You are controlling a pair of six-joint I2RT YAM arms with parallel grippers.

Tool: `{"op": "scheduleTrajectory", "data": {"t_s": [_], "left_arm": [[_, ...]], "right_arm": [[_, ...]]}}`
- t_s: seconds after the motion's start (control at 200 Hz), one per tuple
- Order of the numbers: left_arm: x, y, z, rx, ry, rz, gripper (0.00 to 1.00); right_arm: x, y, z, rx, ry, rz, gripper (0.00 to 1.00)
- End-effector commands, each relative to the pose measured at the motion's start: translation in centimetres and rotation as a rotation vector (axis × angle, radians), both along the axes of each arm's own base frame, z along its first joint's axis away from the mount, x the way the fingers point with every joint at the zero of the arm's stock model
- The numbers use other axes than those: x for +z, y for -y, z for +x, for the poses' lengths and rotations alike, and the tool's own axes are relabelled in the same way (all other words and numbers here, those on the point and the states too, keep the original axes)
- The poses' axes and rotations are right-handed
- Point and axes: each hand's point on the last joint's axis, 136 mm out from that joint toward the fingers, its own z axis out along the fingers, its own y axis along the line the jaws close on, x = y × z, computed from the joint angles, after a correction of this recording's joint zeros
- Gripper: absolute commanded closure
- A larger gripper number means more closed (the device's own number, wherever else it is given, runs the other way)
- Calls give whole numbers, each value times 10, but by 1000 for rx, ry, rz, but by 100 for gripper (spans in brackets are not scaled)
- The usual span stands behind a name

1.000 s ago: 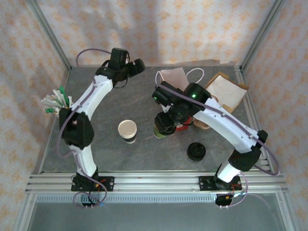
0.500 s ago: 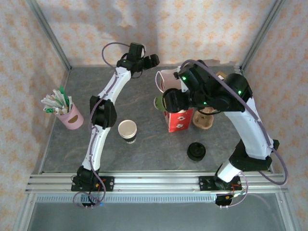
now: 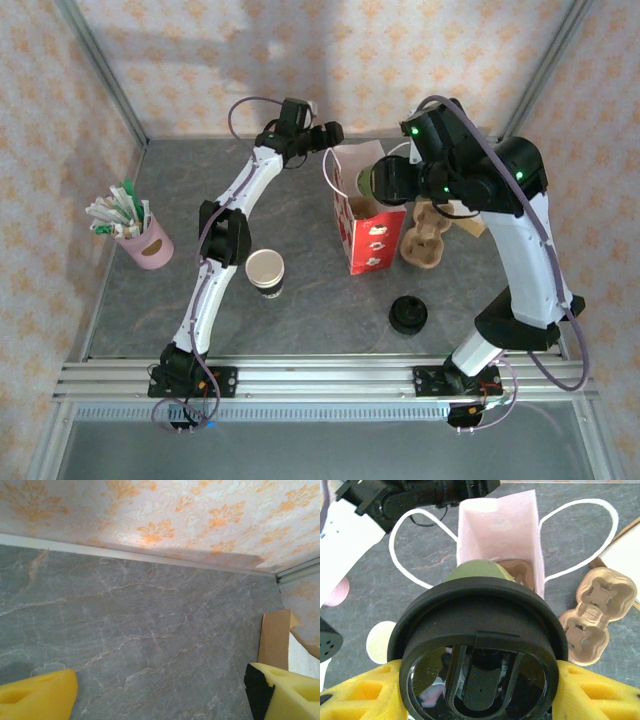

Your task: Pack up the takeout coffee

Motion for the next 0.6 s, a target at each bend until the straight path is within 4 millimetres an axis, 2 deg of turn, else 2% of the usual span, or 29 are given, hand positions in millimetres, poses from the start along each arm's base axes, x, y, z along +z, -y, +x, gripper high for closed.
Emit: {"op": "scheduleTrajectory", "data": {"t_s": [0.0, 0.365, 0.595], "left_arm": [[18, 14, 2, -56, 71, -22, 12], [6, 34, -12, -162, 47, -26, 14], [10, 51, -29, -253, 41, -48, 15]], "right_arm": [[-28, 19, -7, -15, -129, -124, 43], [-68, -5, 23, -19, -242, -190, 44], [-94, 4, 22, -63, -329, -249, 44]]}}
